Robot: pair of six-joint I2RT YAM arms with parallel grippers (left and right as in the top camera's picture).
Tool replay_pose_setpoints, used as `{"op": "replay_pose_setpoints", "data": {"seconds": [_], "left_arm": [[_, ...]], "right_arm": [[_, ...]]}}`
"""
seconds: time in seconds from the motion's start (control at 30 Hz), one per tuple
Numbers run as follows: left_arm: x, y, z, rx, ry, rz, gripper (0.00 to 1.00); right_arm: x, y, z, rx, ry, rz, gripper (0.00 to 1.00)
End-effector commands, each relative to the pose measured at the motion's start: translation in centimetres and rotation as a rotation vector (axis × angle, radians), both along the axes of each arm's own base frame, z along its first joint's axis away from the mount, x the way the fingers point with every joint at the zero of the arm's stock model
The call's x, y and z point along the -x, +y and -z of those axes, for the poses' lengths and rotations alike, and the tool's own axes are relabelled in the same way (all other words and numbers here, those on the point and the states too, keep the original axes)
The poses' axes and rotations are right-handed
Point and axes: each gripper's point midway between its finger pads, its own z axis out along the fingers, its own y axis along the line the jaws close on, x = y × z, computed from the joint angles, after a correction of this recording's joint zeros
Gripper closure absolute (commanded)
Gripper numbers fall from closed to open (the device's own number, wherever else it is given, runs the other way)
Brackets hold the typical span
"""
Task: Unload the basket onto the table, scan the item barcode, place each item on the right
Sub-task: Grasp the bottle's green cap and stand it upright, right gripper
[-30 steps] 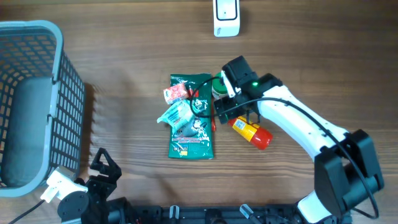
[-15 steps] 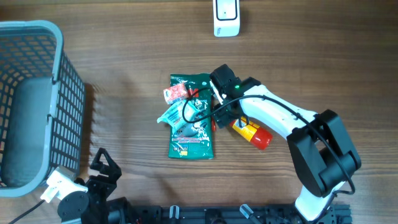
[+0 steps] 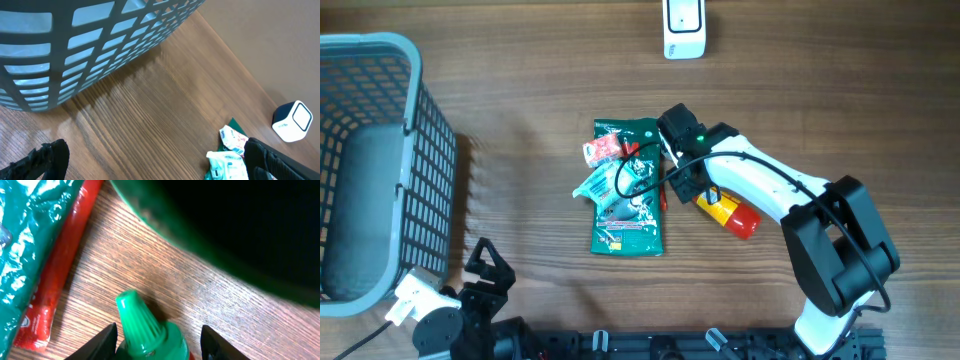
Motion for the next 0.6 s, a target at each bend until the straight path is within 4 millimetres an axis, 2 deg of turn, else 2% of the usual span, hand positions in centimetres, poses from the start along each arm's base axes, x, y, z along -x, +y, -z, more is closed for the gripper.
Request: {"op": "replay_pose_setpoints", "data": {"seconds": [0.0,0.1,0.3,0.57], "left_arm": [[0.1,0.2,0.0,-0.002,-0.001,-0.016,0.00],[0.1,0.2,0.0,-0.002,-0.001,-0.016,0.00],[0.1,0.2,0.0,-0.002,-0.001,-0.016,0.00],[0.1,0.2,0.0,-0.002,-0.001,-0.016,0.00]], "right_arm": [[1.3,-1.3,1.4,0.066,0.054,0.038,0.50],[1.5,-1.6,1.4,0.065,0.061,0.113,0.55],[0.9,-3.0,1.4,0.025,0.046,0.479,0.56],[0.8,-4.0,1.5,-0.060,0.124,0.633,0.56]]}}
